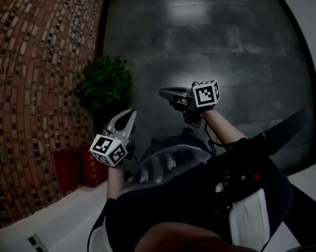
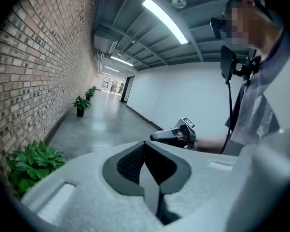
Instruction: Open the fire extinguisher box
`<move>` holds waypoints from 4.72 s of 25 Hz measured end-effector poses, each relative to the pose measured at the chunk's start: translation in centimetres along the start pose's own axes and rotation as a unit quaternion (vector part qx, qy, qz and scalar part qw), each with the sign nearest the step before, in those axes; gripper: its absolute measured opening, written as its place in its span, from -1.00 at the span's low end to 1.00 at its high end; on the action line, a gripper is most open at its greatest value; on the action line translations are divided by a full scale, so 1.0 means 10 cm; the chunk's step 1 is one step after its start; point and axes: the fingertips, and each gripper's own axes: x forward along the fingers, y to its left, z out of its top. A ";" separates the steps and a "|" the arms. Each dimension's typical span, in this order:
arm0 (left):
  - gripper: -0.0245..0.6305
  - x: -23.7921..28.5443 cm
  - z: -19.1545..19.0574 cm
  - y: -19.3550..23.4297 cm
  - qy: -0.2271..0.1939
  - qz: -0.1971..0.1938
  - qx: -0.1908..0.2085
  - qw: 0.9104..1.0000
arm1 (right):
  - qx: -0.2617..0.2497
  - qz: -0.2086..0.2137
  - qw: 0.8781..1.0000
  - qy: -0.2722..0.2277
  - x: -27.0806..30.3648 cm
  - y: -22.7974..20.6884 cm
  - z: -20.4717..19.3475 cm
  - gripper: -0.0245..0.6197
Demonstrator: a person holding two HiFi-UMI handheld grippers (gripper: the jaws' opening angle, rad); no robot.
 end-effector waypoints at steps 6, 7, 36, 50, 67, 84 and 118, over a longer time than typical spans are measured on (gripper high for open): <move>-0.93 0.25 -0.01 -0.05 -0.004 0.011 -0.008 1.000 | -0.068 0.044 0.997 0.012 -0.23 0.22 0.34 -0.92; -0.93 0.23 -0.03 -0.04 0.000 0.010 -0.009 1.000 | -0.069 0.050 0.996 0.006 -0.22 0.26 0.36 -0.92; -0.93 0.69 0.93 1.90 -0.098 -0.071 -0.027 0.992 | -0.053 -0.048 0.995 0.073 1.64 -0.05 0.82 -0.92; -0.92 0.75 0.83 2.41 -0.059 -0.031 -0.099 0.993 | -0.019 -0.005 0.990 0.137 2.16 -0.34 1.01 -0.92; -0.92 1.94 1.16 2.07 0.028 0.082 -0.087 0.992 | 0.038 0.141 0.978 0.149 1.41 -0.80 2.01 -0.92; -0.92 2.61 1.41 1.78 0.046 0.113 -0.048 0.991 | -0.067 0.185 0.967 0.164 0.61 -0.96 2.39 -0.92; -0.93 2.26 1.88 4.06 -0.055 0.094 -0.134 0.985 | -0.117 0.013 0.973 0.198 2.32 -1.59 3.11 -0.92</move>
